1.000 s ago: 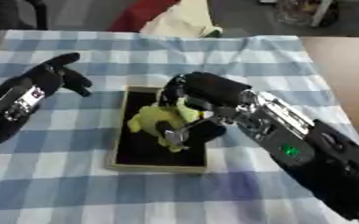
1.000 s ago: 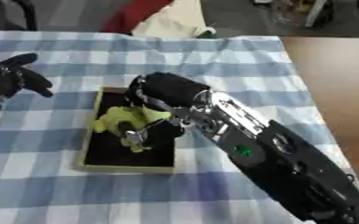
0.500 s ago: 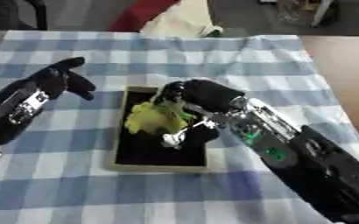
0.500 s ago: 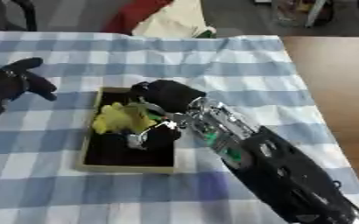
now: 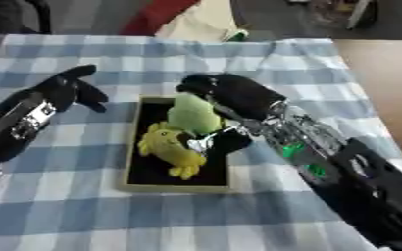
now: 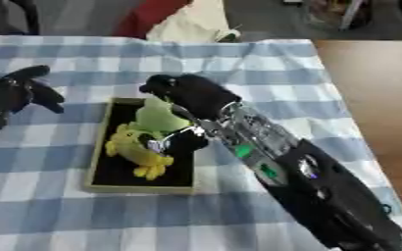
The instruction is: Pick up objects on the table and place them in the box.
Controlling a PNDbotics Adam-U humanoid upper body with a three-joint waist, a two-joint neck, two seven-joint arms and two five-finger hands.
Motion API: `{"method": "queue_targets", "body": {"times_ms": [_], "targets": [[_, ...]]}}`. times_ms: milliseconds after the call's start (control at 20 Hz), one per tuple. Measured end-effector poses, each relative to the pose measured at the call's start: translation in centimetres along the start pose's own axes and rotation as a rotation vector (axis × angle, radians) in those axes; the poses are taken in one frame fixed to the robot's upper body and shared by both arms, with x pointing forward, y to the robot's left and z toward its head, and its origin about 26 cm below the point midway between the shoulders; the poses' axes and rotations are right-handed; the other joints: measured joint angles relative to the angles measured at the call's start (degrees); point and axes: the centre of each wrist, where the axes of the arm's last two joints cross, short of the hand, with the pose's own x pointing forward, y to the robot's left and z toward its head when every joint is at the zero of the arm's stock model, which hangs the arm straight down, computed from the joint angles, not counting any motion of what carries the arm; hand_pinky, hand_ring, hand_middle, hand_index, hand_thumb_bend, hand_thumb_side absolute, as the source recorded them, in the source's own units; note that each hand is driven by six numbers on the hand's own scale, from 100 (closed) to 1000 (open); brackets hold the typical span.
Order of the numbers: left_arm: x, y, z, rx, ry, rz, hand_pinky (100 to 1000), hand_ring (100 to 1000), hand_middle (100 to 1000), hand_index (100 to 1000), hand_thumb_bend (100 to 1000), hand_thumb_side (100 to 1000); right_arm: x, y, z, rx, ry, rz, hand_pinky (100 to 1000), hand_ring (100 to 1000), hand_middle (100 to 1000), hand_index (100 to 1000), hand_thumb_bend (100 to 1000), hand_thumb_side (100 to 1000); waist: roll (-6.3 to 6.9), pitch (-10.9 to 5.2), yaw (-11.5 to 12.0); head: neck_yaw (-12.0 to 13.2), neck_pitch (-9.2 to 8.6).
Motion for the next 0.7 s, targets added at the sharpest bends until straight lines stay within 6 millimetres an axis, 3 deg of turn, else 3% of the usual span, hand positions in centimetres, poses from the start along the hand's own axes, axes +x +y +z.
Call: {"method": "queue_targets", "body": {"times_ms": [400, 700], "targets": [[-0.1, 0.0, 0.3, 0.033, -0.009, 0.013, 1000, 713, 704, 1000, 100, 938, -2.6, -3.6, 5.2, -0.247, 0.178, -0.108, 836, 719, 802, 878, 113, 652, 0.28, 0.0, -1.14, 1.29, 0.0], [0.0, -0.1, 0.6, 0.077, -0.032, 0.046, 1000, 714, 704, 999, 101, 921, -3.3, -3.8, 8.5, -0.414, 0.315, -0.263, 822, 675, 761, 839, 100, 676, 0.35, 0.04, -1.08, 2.05, 0.04]]}}
